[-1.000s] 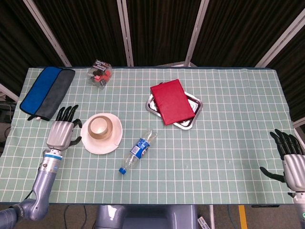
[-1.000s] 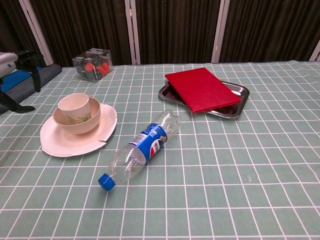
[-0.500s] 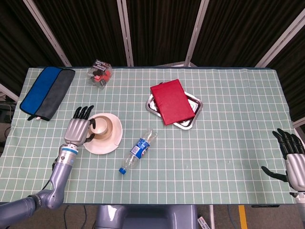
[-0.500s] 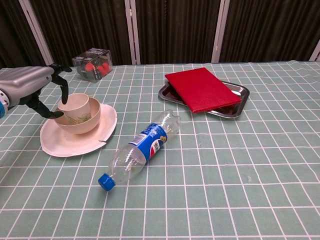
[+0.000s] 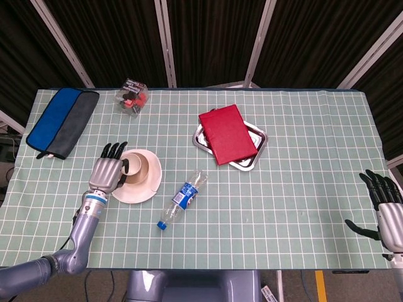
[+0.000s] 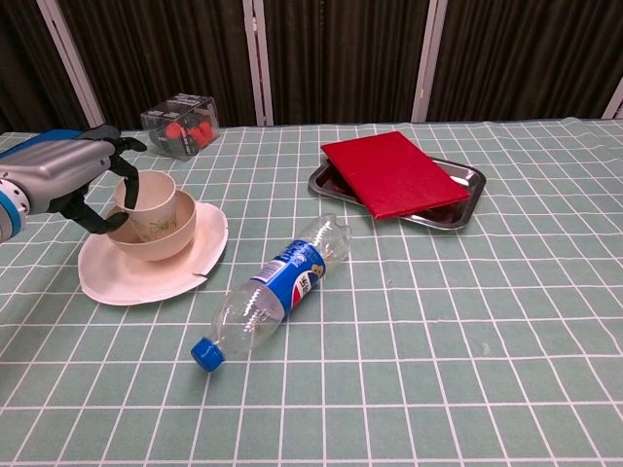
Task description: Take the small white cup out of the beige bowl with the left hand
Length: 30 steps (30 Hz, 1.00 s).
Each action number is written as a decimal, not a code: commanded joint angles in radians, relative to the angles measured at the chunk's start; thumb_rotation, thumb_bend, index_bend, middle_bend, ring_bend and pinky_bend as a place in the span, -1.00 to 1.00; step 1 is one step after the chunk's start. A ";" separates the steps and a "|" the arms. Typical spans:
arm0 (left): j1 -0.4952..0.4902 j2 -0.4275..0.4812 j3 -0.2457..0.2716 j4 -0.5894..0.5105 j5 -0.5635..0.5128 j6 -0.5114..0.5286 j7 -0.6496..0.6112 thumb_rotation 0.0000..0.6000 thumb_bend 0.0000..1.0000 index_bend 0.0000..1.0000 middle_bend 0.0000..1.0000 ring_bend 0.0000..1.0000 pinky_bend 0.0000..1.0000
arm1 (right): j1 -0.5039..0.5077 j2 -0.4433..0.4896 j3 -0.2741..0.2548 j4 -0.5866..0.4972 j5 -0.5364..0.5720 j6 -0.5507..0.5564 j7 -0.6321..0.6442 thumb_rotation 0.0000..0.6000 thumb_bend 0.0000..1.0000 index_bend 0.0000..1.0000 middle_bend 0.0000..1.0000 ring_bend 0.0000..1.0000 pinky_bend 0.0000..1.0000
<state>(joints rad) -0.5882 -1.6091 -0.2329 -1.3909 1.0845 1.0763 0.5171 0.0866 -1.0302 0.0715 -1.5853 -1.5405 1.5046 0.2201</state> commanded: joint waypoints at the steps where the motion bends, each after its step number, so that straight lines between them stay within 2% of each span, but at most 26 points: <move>1: 0.008 0.016 0.008 -0.027 0.028 0.029 -0.019 1.00 0.19 0.17 -1.00 -1.00 -1.00 | 0.000 0.000 0.000 0.000 0.000 0.001 0.000 1.00 -0.93 -0.93 -1.00 -1.00 -1.00; 8: 0.042 0.080 0.053 -0.137 0.146 0.112 -0.060 1.00 0.19 0.18 -1.00 -1.00 -1.00 | -0.001 -0.001 0.000 0.000 -0.001 0.002 -0.005 1.00 -0.93 -0.93 -1.00 -1.00 -1.00; 10: 0.059 0.104 0.080 -0.178 0.193 0.139 -0.073 1.00 0.19 0.18 -1.00 -1.00 -1.00 | -0.001 -0.002 0.000 -0.001 -0.001 0.003 -0.005 1.00 -0.93 -0.93 -1.00 -1.00 -1.00; 14: 0.111 0.172 0.167 -0.273 0.293 0.189 -0.097 1.00 0.19 0.19 -1.00 -1.00 -1.00 | -0.002 -0.002 0.000 -0.003 -0.002 0.005 -0.010 1.00 -0.93 -0.93 -1.00 -1.00 -1.00; 23: 0.151 0.225 0.242 -0.320 0.359 0.196 -0.119 1.00 0.19 0.19 -1.00 -1.00 -1.00 | -0.001 -0.009 -0.004 -0.007 -0.006 0.001 -0.030 1.00 -0.93 -0.93 -1.00 -1.00 -1.00; 30: 0.153 0.227 0.273 -0.324 0.356 0.140 -0.104 1.00 0.19 0.19 -1.00 -1.00 -1.00 | -0.001 -0.011 -0.004 -0.008 -0.005 0.001 -0.037 1.00 -0.93 -0.93 -1.00 -1.00 -1.00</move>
<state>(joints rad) -0.4331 -1.3805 0.0345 -1.7147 1.4456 1.2302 0.4067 0.0859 -1.0407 0.0677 -1.5938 -1.5459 1.5055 0.1835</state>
